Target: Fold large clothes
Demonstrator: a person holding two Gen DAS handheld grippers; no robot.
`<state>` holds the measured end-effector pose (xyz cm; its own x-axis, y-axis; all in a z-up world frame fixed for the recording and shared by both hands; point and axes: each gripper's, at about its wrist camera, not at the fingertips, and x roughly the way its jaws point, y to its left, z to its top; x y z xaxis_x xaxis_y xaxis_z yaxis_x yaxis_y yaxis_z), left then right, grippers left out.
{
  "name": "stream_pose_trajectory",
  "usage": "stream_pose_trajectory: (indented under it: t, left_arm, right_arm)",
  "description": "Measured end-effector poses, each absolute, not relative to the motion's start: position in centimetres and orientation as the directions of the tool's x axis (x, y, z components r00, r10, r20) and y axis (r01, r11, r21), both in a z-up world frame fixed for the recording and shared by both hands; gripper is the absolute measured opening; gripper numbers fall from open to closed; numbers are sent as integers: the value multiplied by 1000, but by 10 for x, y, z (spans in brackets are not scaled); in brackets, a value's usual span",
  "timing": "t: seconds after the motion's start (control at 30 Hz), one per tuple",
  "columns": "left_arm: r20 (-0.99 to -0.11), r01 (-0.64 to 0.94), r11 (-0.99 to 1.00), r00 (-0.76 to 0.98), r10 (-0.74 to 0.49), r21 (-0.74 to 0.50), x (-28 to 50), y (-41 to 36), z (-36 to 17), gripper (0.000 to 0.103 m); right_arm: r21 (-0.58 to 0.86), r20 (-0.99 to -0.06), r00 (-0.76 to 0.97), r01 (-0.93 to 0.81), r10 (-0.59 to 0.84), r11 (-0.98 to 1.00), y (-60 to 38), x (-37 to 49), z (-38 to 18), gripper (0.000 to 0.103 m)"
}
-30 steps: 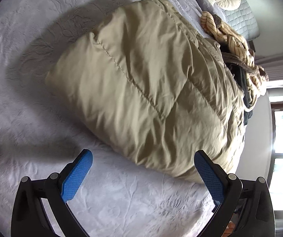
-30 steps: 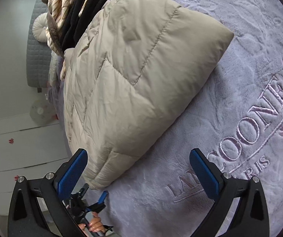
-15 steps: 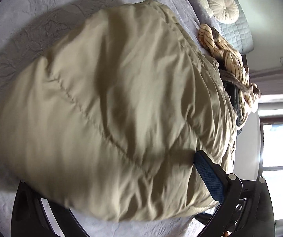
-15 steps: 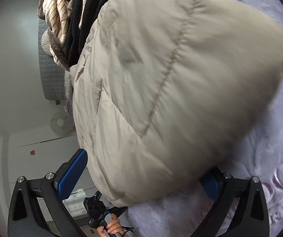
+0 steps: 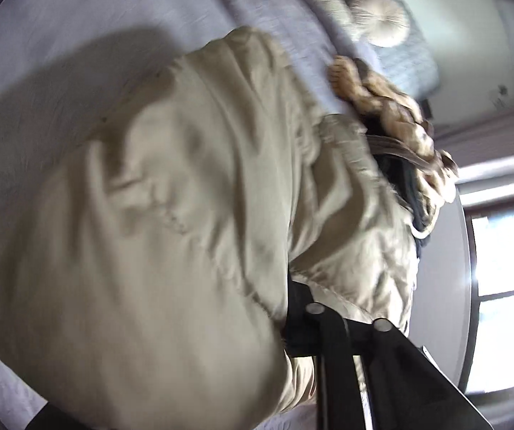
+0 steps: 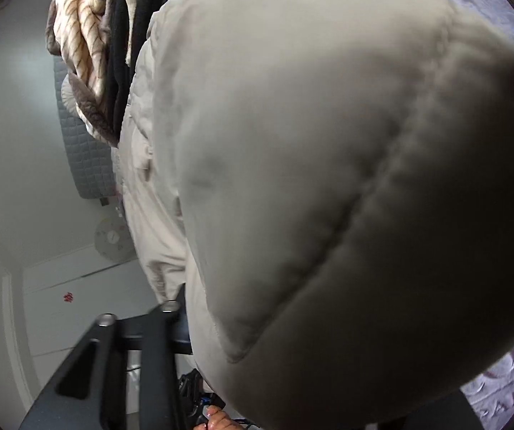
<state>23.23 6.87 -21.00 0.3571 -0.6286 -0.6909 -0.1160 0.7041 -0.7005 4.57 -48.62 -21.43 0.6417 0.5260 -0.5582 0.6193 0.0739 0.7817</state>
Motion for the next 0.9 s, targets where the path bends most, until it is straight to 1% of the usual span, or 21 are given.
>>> stream_pose_trajectory:
  t: [0.1,0.2,0.33,0.5,0.6,0.67,0.73,0.83,0.87,0.9]
  left_arm:
    - [-676,-36,720,380,-631,-693,228,66,-183,19]
    - [-646,14,705,390,-657,-709,219,70,-158,19]
    - [-626,28,683,375,-684,-730,201,81,-140,19]
    - [-643,33,683,305,-702,-730,166,98,-136,19]
    - [-664,29,691,250,-705,-723,136,107,-140,19]
    - [-698,19,714,199,-688,-700,110,115,-148,19]
    - [-718,3,726,150,-680,-688,95,120,-159,19]
    - [-774,-18,775,76,-628,-631,75,124,-188,19]
    - [-793,-24,793,60,-607,-609,71,125,-197,19]
    - [-804,-27,804,50,-592,-594,69,125,-204,19]
  right_arm:
    - [811,-541,658,574,524,116,-486,44,-193,25]
    - [835,-517,668,531,535,145,-484,39,-171,24]
    - [853,-494,667,497,557,161,-479,20,-149,24]
    - [843,-494,638,518,590,146,-470,-25,-147,24]
    - [836,-483,615,536,623,119,-464,-60,-150,24]
    - [828,-478,594,552,647,105,-459,-83,-157,24]
    - [801,-505,571,590,647,104,-457,-104,-166,24]
    - [754,-550,555,651,624,87,-459,-123,-189,28]
    - [745,-560,549,662,620,86,-459,-125,-195,30]
    - [730,-584,530,675,615,111,-460,-124,-199,35]
